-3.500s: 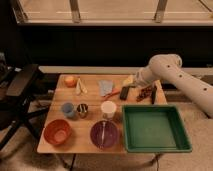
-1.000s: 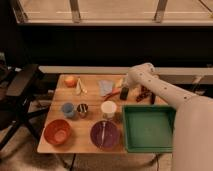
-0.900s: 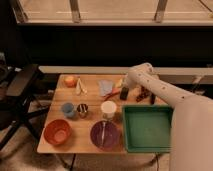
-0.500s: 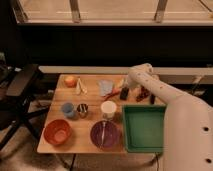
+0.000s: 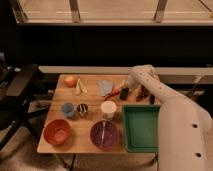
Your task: Place eraser in red bowl
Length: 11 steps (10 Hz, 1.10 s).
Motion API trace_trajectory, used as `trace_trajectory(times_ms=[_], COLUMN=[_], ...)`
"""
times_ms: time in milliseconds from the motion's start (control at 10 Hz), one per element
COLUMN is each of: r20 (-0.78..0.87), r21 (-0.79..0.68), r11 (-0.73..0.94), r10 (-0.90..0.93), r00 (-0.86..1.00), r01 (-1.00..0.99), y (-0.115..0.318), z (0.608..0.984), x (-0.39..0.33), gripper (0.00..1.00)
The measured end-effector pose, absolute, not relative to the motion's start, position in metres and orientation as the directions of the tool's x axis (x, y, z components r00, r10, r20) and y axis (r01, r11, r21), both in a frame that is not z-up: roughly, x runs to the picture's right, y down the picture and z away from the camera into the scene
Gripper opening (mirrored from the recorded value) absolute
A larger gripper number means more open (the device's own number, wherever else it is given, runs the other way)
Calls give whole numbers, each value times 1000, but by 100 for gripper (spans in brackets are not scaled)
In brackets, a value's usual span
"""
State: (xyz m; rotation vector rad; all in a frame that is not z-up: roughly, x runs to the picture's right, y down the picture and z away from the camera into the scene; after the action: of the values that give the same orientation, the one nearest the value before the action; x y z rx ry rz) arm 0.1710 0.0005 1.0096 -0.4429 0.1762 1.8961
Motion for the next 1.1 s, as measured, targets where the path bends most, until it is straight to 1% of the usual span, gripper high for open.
trace_trajectory(times_ms=[300, 400, 500, 900, 1100], r20=[-385, -376, -365, -292, -263], r21=[-84, -92, -99, -208, -332], r11=[-369, -366, -360, -306, -263], r10=[869, 874, 880, 926, 948], r00=[-311, -308, -303, -239, -179], r01=[-926, -926, -928, -929, -906], y=[1, -2, -6, -40, -52], z=[1007, 1003, 997, 939, 903], x=[169, 166, 165, 139, 104], gripper=[17, 5, 1, 0, 0])
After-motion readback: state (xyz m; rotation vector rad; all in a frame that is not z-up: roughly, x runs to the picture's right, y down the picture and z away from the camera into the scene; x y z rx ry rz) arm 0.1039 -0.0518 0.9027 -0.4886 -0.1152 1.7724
